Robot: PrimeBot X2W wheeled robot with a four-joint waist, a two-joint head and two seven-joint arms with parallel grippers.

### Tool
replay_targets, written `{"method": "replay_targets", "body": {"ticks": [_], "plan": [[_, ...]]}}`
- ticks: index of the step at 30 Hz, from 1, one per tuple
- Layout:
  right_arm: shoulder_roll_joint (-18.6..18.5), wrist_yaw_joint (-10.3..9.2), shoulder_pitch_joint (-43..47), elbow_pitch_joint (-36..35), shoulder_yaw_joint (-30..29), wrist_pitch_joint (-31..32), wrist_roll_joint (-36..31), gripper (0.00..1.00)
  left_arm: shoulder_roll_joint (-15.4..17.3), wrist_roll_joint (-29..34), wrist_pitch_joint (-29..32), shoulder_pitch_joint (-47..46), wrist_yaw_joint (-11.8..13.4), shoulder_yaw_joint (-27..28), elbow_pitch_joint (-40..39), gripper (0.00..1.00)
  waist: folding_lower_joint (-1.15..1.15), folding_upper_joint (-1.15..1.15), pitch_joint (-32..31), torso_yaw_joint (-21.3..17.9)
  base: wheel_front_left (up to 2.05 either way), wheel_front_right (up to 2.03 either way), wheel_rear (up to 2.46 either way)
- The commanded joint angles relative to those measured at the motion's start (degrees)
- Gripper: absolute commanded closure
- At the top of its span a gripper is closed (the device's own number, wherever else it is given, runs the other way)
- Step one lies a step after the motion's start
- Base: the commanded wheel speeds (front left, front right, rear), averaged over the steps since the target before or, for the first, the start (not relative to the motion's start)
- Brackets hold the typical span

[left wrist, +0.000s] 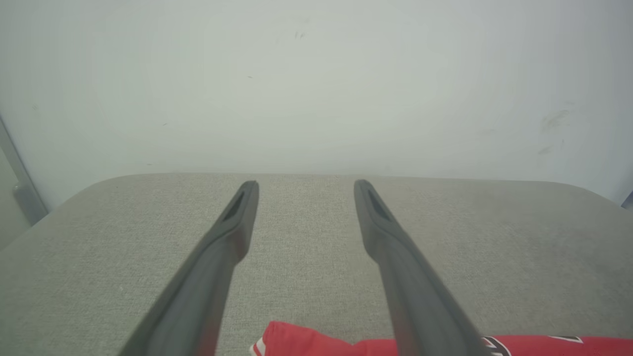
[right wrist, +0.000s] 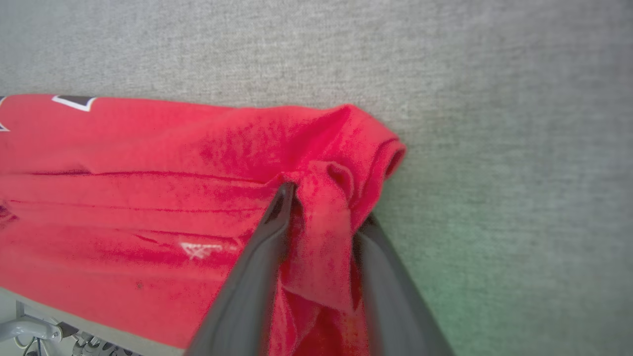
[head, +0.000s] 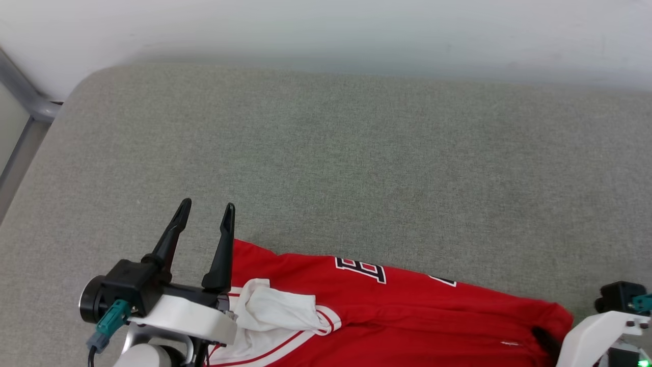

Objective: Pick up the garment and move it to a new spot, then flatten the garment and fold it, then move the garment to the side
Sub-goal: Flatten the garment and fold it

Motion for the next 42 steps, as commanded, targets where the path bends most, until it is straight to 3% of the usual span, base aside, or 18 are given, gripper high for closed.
{"method": "replay_targets", "body": {"ticks": [1,12,23,24,28,32,37,42], "plan": [[1.9,0.17,1.5,2.7,2.2,1.6,0.9,1.00,0.0,0.3,-0.4,0.9,-0.2,0.1,0.3,0.00,0.00,0.00,-0.4,-0.2,0.00,0.00,0.00],[-1.7,0.07,-2.5,-3.1,-1.3,-0.5,0.6,1.00,-0.2,2.0,-0.4,3.0,-0.1,0.1,1.8,0.00,0.00,0.00,-4.8,-2.8,0.00,0.00,0.00],[-2.3,0.07,0.3,-7.1,-15.0,4.5,-0.6,1.00,-1.8,3.7,-0.4,4.9,-1.1,1.0,3.0,0.00,0.00,0.00,-7.3,-3.6,0.00,0.00,0.00],[0.7,0.07,-0.5,-7.1,-16.7,7.9,3.3,1.00,-2.1,3.9,-0.4,5.5,-1.4,1.1,3.4,0.00,0.00,0.00,-7.5,-3.8,0.00,0.00,0.00],[4.4,0.08,-2.9,-7.0,-17.3,16.3,15.9,1.00,-2.4,4.0,-0.4,5.6,-1.7,1.1,3.7,0.00,0.00,0.00,-7.8,-3.8,0.00,0.00,0.00],[5.5,0.08,-4.1,-5.4,-15.7,24.1,31.2,1.00,-2.5,4.1,-0.3,5.5,-2.0,0.9,4.2,0.00,0.00,0.00,-7.8,-3.5,0.00,0.00,0.00],[5.4,0.08,-4.5,-1.5,-6.9,24.1,47.3,1.00,-2.8,4.1,0.0,4.6,-2.2,0.4,4.8,0.00,0.00,0.00,-7.7,-2.5,0.00,0.00,0.00],[5.4,0.08,-6.1,-1.1,2.4,19.2,55.6,1.00,-3.1,4.0,0.0,3.1,-2.9,0.0,5.2,0.00,0.00,0.00,-6.5,-0.7,0.00,0.00,0.00]]}}
